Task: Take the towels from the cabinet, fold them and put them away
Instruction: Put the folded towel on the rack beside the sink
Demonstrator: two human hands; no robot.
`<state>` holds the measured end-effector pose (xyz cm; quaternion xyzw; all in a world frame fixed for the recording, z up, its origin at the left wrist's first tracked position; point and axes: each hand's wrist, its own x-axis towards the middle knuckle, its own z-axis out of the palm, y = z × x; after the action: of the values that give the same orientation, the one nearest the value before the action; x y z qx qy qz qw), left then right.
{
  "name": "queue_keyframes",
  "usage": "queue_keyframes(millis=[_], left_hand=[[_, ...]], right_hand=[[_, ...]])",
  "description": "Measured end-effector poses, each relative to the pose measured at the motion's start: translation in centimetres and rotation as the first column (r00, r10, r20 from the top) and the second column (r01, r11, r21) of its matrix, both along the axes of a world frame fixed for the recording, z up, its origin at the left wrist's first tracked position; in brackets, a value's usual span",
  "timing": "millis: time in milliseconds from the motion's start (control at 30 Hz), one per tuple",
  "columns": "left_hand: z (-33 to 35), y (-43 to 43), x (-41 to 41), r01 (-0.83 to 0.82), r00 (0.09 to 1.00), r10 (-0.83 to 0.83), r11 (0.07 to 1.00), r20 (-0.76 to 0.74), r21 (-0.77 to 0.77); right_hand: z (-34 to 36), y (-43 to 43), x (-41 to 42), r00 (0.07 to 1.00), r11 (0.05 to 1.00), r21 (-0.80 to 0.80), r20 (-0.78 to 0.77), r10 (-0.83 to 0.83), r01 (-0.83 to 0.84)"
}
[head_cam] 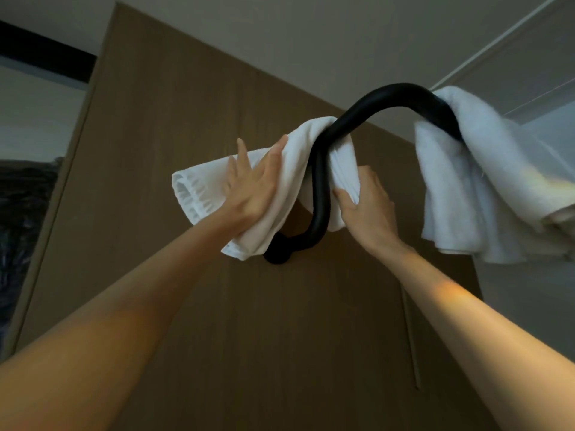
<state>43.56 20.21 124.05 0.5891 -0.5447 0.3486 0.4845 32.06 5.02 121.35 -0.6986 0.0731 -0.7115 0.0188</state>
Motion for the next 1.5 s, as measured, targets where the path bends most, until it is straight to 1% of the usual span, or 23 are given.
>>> queue_keyframes(millis=[67, 100, 167, 233, 267, 367, 500, 533, 600, 667, 700, 833, 967, 1067, 1133, 1167, 1233, 1267, 1300, 1367, 1433, 1467, 1500], left_hand=[[0.3, 0.3, 0.4, -0.168, 0.983, 0.17, 0.985, -0.075, 0.032], [0.4, 0.4, 0.9, -0.264, 0.96, 0.269, 0.962, -0.072, 0.066], [0.7, 0.7, 2.0, -0.443, 0.894, 0.447, 0.89, -0.014, 0.105], [0.7, 0.6, 2.8, -0.544, 0.838, 0.543, 0.827, 0.043, 0.141], [0.6, 0.5, 3.1, -0.547, 0.835, 0.549, 0.82, 0.044, 0.169], [-0.3, -0.4, 3.0, -0.459, 0.881, 0.473, 0.867, -0.026, 0.194], [-1.5, -1.5, 1.4, -0.285, 0.931, 0.311, 0.947, -0.193, 0.148], [-1.6, -1.9, 1.1, -0.225, 0.942, 0.252, 0.964, -0.222, 0.139], [-1.6, -2.4, 0.6, -0.033, 0.96, 0.057, 0.995, -0.276, 0.089], [-1.1, -2.3, 0.1, 0.154, 0.943, -0.142, 0.988, -0.301, 0.018], [-0.9, -2.0, -0.3, 0.202, 0.931, -0.19, 0.979, -0.311, 0.005], [0.3, -1.3, -2.4, 0.29, 0.904, -0.258, 0.956, -0.342, 0.046], [0.6, -2.5, -3.3, 0.402, 0.866, -0.373, 0.916, -0.332, 0.019], [0.3, -3.4, -2.3, 0.426, 0.851, -0.396, 0.905, -0.345, 0.011], [0.0, -3.7, -1.8, 0.422, 0.852, -0.391, 0.907, -0.347, 0.013], [-0.4, -3.7, -1.9, 0.424, 0.849, -0.394, 0.905, -0.351, 0.009], [-0.7, -3.2, -1.9, 0.4, 0.866, -0.375, 0.916, -0.329, 0.008], [-0.4, -2.5, -1.8, 0.372, 0.894, -0.35, 0.928, -0.28, 0.028], [0.2, -1.9, -1.5, 0.334, 0.926, -0.316, 0.941, -0.208, 0.058], [2.0, -0.5, -1.0, 0.205, 0.974, -0.193, 0.974, -0.117, 0.1], [3.7, 0.4, -0.7, 0.027, 0.987, -0.01, 0.994, -0.16, 0.107], [4.3, 0.4, -0.8, -0.008, 0.98, 0.03, 0.994, -0.195, 0.111], [4.6, 0.3, -1.0, 0.015, 0.977, 0.01, 0.993, -0.215, 0.113]], right_hand=[[-0.3, 0.0, -0.2, 1.0, 1.0, 0.017, -0.001, 0.016, -0.016], [-0.4, 0.1, -0.3, 1.0, 0.999, 0.023, -0.003, 0.023, -0.023], [-0.3, 0.3, -0.6, 0.999, 0.999, 0.033, -0.008, 0.039, -0.039], [-0.2, 0.2, -0.7, 0.997, 0.997, 0.043, -0.017, 0.069, -0.068], [-0.2, 0.1, -0.8, 0.995, 0.994, 0.057, -0.031, 0.096, -0.095], [-0.2, 0.1, -0.9, 0.971, 0.969, 0.139, -0.097, 0.22, -0.206], [-0.4, 0.2, -1.1, 0.929, 0.935, 0.257, -0.216, 0.301, -0.244], [-0.5, 0.2, -1.1, 0.922, 0.928, 0.277, -0.227, 0.315, -0.249], [-0.9, 0.1, -1.0, 0.913, 0.916, 0.297, -0.222, 0.341, -0.27], [-1.5, 0.0, -1.0, 0.903, 0.898, 0.318, -0.203, 0.378, -0.304], [-2.0, -0.1, -1.0, 0.897, 0.889, 0.327, -0.194, 0.396, -0.322], [-4.6, -0.6, -1.2, 0.878, 0.847, 0.371, -0.142, 0.456, -0.38], [-5.5, 0.0, -0.9, 0.834, 0.797, 0.43, -0.16, 0.529, -0.423], [-4.8, 0.6, -1.1, 0.779, 0.746, 0.431, -0.139, 0.611, -0.508], [-4.1, 0.4, -1.1, 0.743, 0.688, 0.454, -0.08, 0.664, -0.566], [-3.6, 0.1, -1.2, 0.712, 0.637, 0.475, -0.029, 0.701, -0.607], [-2.5, -0.7, -1.0, 0.594, 0.472, 0.513, 0.094, 0.799, -0.717], [-1.8, -0.8, -1.1, 0.549, 0.403, 0.526, 0.151, 0.822, -0.749], [-1.1, -0.8, -1.3, 0.53, 0.355, 0.54, 0.21, 0.821, -0.763], [0.3, -0.7, -1.6, 0.532, 0.304, 0.573, 0.285, 0.797, -0.762], [1.2, -0.5, -1.5, 0.537, 0.295, 0.591, 0.287, 0.793, -0.751], [1.5, -0.4, -1.4, 0.527, 0.291, 0.589, 0.279, 0.803, -0.754], [1.7, -0.4, -1.3, 0.513, 0.276, 0.589, 0.281, 0.811, -0.759]])
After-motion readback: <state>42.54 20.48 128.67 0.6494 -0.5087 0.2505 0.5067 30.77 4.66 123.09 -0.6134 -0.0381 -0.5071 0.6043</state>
